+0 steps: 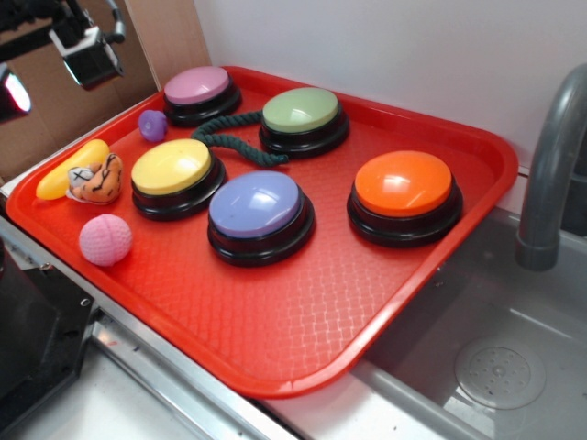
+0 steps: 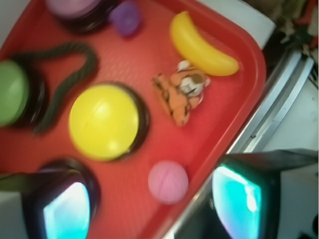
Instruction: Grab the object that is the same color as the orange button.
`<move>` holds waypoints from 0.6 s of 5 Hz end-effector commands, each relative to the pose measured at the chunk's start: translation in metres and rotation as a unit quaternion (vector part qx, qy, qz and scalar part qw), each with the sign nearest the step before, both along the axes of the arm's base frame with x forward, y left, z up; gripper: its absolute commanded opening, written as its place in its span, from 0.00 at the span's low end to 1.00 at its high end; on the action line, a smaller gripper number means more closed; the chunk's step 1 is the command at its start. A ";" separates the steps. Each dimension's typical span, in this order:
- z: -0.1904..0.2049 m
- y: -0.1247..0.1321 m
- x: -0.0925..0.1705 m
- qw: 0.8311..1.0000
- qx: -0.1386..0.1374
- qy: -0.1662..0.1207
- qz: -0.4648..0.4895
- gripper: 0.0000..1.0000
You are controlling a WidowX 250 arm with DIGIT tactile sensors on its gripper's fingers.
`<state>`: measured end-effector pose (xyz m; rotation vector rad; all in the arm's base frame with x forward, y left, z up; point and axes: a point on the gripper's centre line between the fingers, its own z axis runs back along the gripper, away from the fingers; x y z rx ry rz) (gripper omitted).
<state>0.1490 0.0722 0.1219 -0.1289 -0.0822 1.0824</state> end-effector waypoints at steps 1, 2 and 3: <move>-0.037 0.032 -0.006 0.994 0.006 -0.002 0.105 1.00; -0.052 0.040 -0.001 0.988 0.020 -0.004 0.150 1.00; -0.067 0.050 0.000 0.982 0.015 -0.005 0.189 1.00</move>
